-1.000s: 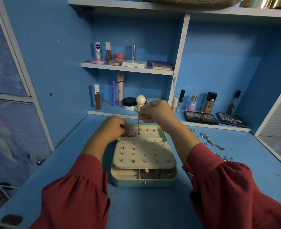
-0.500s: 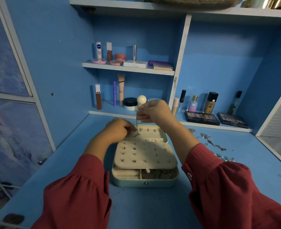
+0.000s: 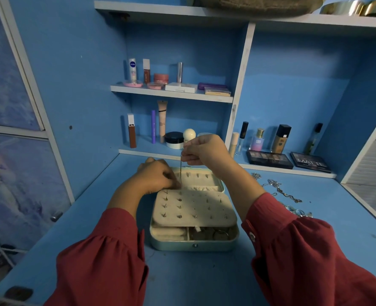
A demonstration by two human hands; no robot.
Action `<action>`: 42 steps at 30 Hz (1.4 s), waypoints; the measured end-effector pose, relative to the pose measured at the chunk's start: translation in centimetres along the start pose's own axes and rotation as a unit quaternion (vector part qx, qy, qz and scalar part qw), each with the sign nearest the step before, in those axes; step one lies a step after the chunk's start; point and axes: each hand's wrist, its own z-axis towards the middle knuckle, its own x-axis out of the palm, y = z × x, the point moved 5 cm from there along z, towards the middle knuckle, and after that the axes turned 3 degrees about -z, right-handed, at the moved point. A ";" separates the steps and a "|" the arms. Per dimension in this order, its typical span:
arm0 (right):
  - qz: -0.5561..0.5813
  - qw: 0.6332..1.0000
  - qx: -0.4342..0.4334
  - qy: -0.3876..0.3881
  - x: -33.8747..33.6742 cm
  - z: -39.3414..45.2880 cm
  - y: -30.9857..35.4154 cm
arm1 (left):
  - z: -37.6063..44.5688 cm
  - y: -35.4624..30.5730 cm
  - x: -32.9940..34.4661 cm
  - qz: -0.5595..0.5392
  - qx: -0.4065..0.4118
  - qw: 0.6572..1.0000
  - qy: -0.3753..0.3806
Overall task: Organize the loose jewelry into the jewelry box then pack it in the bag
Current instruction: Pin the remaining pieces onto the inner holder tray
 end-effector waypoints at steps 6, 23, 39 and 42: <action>-0.006 1.000 0.003 0.004 0.3 0.3 -0.2 | 0.3 0.1 0.6 0.056 -0.026 0.998 0.013; -0.126 0.991 -0.042 0.021 2.7 1.8 -2.2 | -0.3 2.0 -1.6 -0.423 -0.070 0.886 -0.175; -0.492 0.861 -0.118 0.045 4.8 4.9 -4.4 | 1.8 1.1 -0.4 -0.005 -0.064 0.976 -0.208; -0.511 0.853 -0.096 0.053 5.1 5.2 -4.8 | 1.7 0.7 -0.5 0.036 -0.058 0.977 -0.204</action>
